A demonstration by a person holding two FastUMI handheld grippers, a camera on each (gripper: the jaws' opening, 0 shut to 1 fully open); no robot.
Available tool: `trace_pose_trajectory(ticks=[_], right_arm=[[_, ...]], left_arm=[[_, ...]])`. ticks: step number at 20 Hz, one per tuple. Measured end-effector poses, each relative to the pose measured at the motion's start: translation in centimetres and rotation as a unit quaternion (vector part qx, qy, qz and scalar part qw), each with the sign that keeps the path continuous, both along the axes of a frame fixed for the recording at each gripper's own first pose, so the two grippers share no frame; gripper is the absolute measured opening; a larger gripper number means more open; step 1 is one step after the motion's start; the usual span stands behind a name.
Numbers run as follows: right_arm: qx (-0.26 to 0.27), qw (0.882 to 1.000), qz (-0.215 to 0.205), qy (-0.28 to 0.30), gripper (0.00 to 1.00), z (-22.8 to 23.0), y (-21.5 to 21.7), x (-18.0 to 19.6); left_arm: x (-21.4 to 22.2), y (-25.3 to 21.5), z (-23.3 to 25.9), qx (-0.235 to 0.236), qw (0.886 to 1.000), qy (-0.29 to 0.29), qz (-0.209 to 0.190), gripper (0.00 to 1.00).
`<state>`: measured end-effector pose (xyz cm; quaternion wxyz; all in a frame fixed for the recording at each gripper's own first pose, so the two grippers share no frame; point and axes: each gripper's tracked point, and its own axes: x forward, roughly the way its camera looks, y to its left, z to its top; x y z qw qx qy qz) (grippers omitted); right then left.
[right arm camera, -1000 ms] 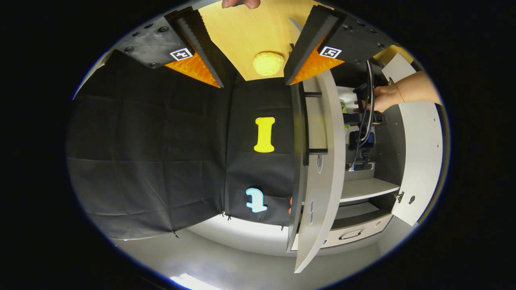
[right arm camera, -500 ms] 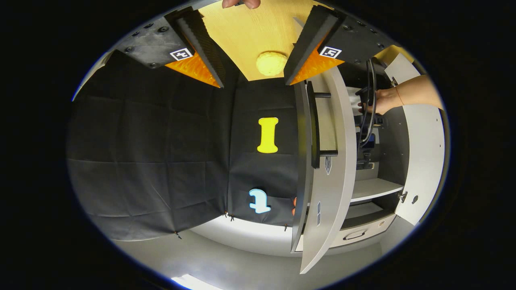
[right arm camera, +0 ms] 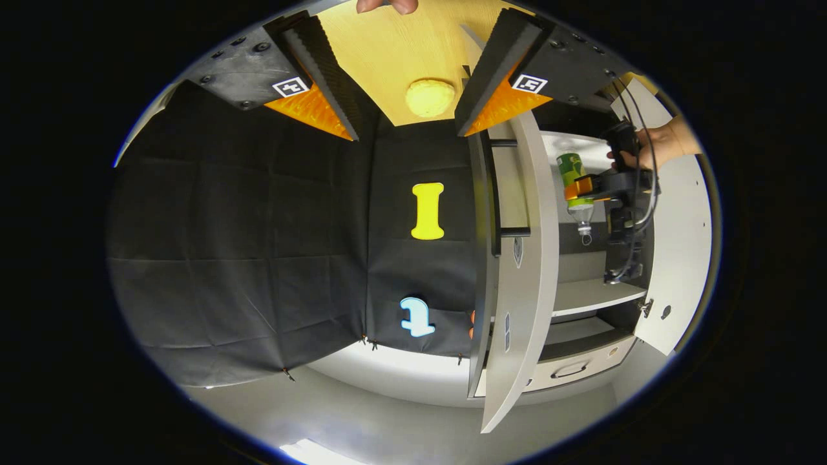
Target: Grasp the bottle in the cabinet with the left hand and place it on the coaster, then close the right door with the right hand and the left door with the left hand.
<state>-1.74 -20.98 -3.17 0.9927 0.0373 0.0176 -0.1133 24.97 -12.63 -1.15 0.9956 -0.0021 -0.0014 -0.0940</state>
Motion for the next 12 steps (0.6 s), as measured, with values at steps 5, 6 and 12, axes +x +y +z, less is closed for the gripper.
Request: trace_pose_trajectory(ticks=[5, 6, 12], right_arm=[[-0.014, 1.000, -0.007, -0.007, 0.98, 0.7, 0.4, 0.0], [-0.016, 1.000, -0.009, -0.009, 0.98, 0.9, 0.4, 0.0], [-0.006, 1.000, -0.023, -0.014, 0.98, 1.6, 1.0, -0.3]], left_arm=[[-6.6, 2.4, -0.9, -0.010, 1.000, -0.006, -0.009, 0.79], [-8.0, 2.9, -1.5, -0.014, 1.000, -0.004, -0.011, 0.79], [-15.4, 5.6, -6.6, -0.018, 1.000, -0.010, -0.019, 0.79]])
